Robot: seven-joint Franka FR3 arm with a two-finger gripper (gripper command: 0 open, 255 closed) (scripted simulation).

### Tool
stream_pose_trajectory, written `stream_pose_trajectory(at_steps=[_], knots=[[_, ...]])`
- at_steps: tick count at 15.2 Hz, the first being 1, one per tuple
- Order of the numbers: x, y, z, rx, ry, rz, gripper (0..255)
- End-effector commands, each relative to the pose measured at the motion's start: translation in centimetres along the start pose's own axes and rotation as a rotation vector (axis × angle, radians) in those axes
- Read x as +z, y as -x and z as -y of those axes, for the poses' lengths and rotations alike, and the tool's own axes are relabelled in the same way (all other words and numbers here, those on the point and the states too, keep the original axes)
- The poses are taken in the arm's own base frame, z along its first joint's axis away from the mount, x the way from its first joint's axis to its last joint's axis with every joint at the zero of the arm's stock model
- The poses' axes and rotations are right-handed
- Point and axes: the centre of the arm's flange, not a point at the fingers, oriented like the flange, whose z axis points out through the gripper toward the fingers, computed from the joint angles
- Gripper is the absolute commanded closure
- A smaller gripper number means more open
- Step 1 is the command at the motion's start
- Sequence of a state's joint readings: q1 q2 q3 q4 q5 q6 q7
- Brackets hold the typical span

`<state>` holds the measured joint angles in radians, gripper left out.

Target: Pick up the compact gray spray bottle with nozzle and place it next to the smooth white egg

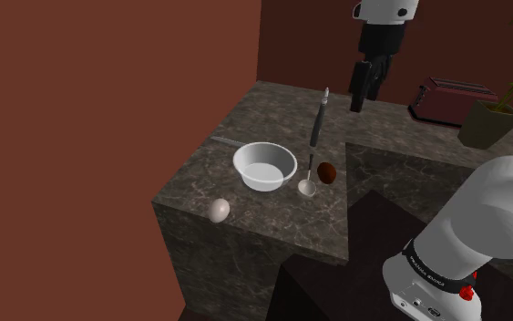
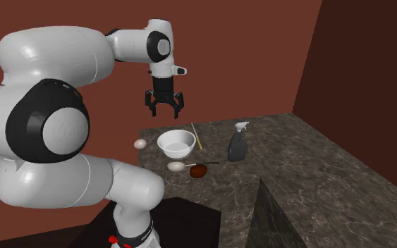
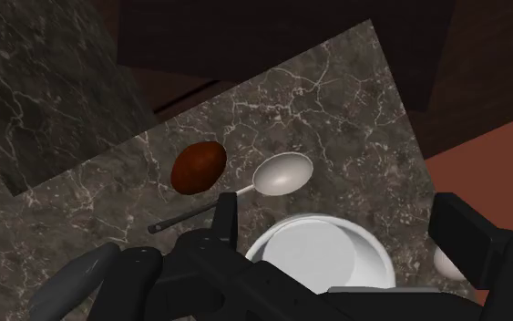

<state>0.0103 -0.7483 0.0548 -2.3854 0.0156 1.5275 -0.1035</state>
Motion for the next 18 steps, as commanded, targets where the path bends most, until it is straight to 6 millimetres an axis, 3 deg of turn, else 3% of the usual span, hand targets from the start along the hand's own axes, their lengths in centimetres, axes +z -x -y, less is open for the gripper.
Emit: stream_pose_trajectory(at_steps=[1, 10, 18], knots=[[0.0, 0.0, 0.0, 0.0, 0.0, 0.0, 0], [2.5, -11.4, -7.2, 0.258, -0.09, 0.095, 0], [6.1, -19.4, -15.7, 0.488, -0.17, 0.18, 0]])
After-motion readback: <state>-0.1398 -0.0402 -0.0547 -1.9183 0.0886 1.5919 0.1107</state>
